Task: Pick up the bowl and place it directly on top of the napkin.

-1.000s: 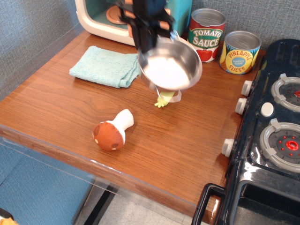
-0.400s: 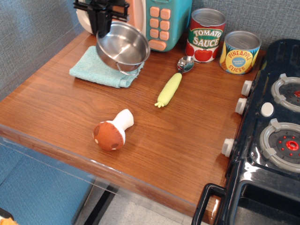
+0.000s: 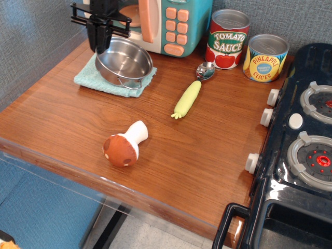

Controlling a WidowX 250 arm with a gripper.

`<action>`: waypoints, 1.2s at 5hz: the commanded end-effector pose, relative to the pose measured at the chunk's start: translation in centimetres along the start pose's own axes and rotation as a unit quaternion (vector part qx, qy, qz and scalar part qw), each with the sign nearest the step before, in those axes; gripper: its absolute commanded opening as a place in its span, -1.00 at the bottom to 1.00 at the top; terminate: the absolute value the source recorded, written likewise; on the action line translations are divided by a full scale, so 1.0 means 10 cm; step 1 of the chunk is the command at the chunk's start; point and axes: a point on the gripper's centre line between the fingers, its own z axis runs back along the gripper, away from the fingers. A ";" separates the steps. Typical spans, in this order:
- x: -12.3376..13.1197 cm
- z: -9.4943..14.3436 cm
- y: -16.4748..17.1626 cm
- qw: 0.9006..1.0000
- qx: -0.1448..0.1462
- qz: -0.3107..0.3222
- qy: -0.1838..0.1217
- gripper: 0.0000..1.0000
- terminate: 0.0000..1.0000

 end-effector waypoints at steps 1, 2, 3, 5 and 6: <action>-0.15 0.20 0.29 0.999 0.027 0.024 -0.016 1.00 -1.00; -0.19 0.32 0.23 0.998 0.041 0.015 -0.039 1.00 -1.00; -0.30 0.54 0.22 0.995 0.039 0.020 -0.085 1.00 -1.00; -0.40 0.78 0.05 0.991 0.003 -0.021 -0.133 1.00 -1.00; -0.38 0.74 -0.08 0.991 -0.008 -0.055 -0.121 1.00 -1.00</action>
